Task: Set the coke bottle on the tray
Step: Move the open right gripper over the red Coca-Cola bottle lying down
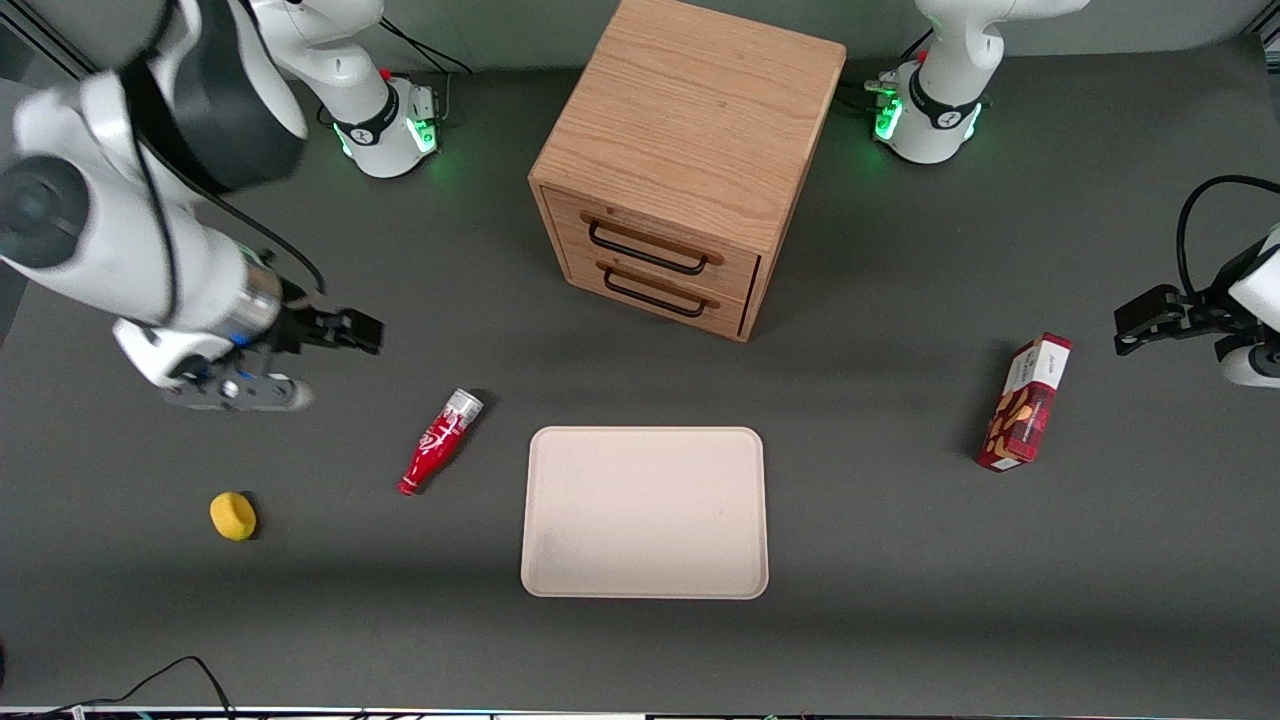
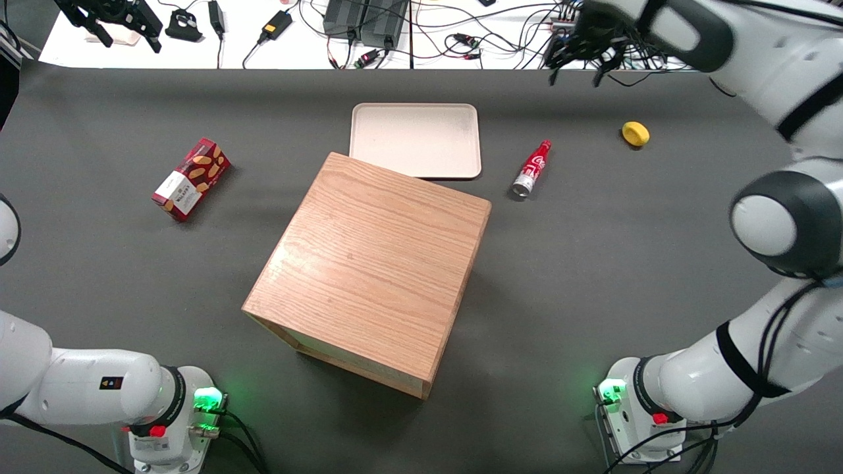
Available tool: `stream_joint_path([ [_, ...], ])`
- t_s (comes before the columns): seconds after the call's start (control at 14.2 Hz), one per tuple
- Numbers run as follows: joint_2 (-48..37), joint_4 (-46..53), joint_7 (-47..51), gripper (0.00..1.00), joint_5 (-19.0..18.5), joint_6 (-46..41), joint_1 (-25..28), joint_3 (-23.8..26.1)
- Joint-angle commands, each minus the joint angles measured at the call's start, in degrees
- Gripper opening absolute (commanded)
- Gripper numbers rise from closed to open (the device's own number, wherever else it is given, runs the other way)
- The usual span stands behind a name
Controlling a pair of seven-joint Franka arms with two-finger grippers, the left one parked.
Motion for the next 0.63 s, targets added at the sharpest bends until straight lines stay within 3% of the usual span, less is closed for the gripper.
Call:
stream_joint_path([
  [0.0,4.9,2.5,3.7,1.00,-0.9,2.7,-0.1,0.6],
  [0.35,3.8,-11.2,20.0,1.00,-0.9,19.0,-1.1,0.6],
  [0.56,0.4,-22.4,22.9,1.00,-1.0,29.1,-2.1,0.5],
])
